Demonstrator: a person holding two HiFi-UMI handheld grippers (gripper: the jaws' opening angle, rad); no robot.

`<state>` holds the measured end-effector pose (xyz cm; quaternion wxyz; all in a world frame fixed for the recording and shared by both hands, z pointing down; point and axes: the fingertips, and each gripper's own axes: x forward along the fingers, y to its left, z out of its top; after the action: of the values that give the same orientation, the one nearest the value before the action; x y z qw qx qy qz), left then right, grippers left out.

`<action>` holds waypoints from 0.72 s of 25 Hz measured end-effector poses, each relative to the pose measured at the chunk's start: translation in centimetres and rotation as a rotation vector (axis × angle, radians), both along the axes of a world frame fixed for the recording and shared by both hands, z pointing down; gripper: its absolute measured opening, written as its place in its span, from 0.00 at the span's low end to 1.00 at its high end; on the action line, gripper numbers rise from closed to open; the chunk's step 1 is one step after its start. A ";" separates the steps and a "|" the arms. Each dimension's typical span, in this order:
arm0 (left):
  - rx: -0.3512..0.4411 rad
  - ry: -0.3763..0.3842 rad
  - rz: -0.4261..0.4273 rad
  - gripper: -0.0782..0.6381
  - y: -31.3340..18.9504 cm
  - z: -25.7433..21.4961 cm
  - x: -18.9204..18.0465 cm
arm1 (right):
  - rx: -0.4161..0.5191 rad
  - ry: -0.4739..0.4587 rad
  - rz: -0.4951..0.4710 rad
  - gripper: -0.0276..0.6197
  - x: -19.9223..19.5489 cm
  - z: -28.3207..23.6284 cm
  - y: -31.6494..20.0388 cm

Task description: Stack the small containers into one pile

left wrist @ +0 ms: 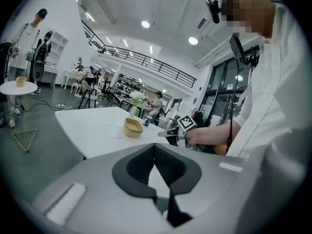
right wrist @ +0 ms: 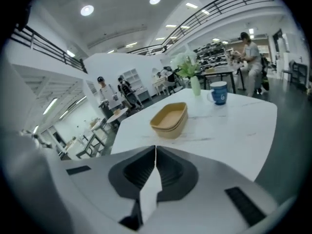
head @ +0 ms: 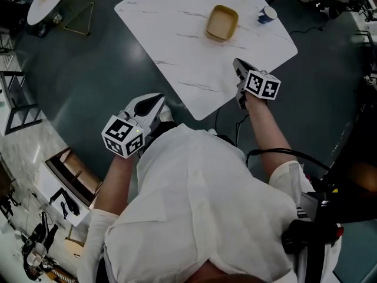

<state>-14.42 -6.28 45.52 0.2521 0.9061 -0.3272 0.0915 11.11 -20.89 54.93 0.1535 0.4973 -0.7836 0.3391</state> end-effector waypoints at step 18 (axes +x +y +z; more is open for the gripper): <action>-0.019 -0.007 -0.073 0.12 14.2 -2.6 24.0 | 0.087 0.049 -0.722 0.05 7.8 -3.5 25.7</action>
<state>9.59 7.91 42.92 0.2625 0.8907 -0.3603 0.0885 18.93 4.83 51.38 0.2607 0.2028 -0.9185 0.2174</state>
